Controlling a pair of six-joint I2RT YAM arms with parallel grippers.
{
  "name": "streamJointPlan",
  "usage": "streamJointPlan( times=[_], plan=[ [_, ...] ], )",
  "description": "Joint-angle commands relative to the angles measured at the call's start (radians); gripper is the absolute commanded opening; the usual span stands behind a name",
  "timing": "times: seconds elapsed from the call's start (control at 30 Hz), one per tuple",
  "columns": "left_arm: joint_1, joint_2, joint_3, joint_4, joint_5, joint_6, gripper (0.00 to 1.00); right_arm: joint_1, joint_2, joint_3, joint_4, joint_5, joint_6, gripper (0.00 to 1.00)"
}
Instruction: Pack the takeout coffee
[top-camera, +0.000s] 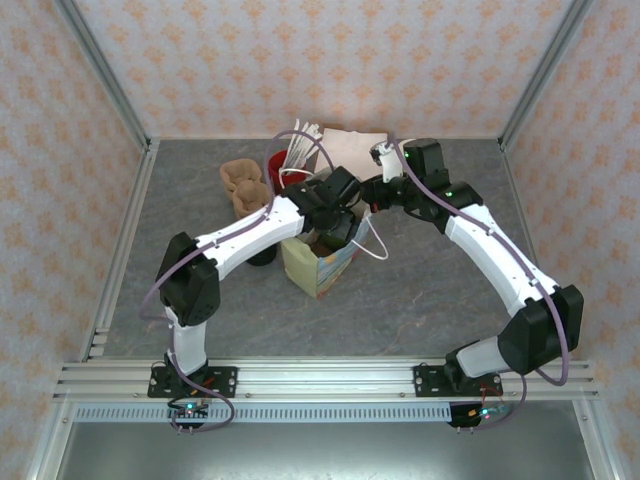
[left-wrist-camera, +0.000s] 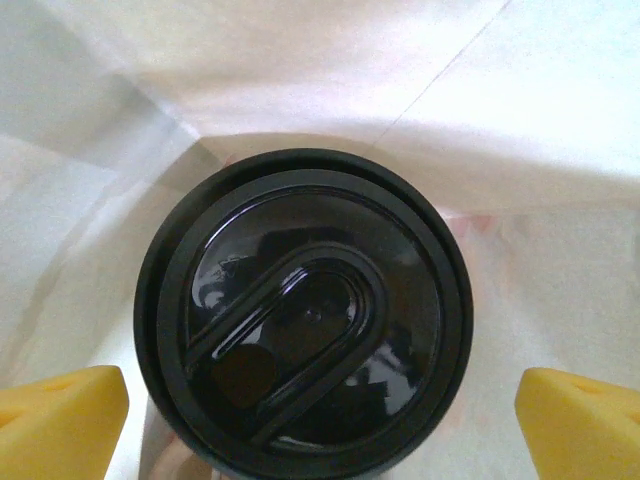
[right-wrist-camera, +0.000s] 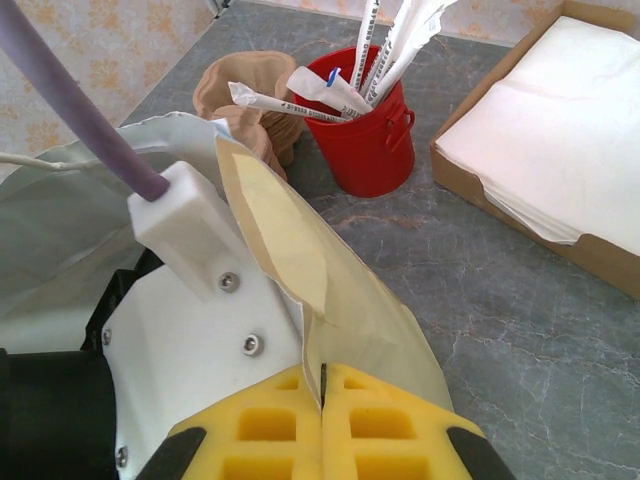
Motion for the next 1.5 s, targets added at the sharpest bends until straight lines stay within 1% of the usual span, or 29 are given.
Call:
streamJointPlan(
  times=[0.0,0.17,0.33,0.53,0.9,1.0,1.17,1.27,1.47],
  plan=[
    [-0.008,-0.058,0.004,0.019,0.036,0.036,1.0,0.008,-0.015,0.015,0.022,-0.025,-0.022,0.0],
    [-0.008,-0.061,0.013,0.014,0.039,0.034,0.99,0.01,-0.014,0.017,0.025,-0.021,-0.023,0.0],
    [-0.008,-0.065,0.025,0.012,0.054,0.028,0.96,0.009,-0.017,0.013,0.019,-0.017,-0.029,0.0],
    [-0.008,-0.095,0.021,0.016,0.079,0.034,0.96,0.007,-0.007,0.021,0.011,0.004,-0.02,0.0],
    [-0.008,-0.175,0.024,-0.008,0.13,0.025,0.97,-0.035,0.0,0.041,0.004,0.043,-0.028,0.0],
    [-0.008,-0.209,0.029,-0.01,0.157,0.015,0.97,-0.043,0.005,0.049,-0.003,0.036,-0.046,0.0],
    [-0.008,-0.274,0.035,-0.002,0.238,-0.017,0.97,-0.046,0.008,0.063,-0.007,0.022,-0.06,0.0],
    [-0.008,-0.309,0.055,-0.001,0.281,-0.029,0.96,-0.047,0.007,0.068,-0.021,0.022,-0.079,0.0],
    [-0.008,-0.333,0.164,-0.04,0.278,-0.021,0.96,-0.047,0.005,0.087,-0.051,0.003,-0.119,0.0]
  ],
)
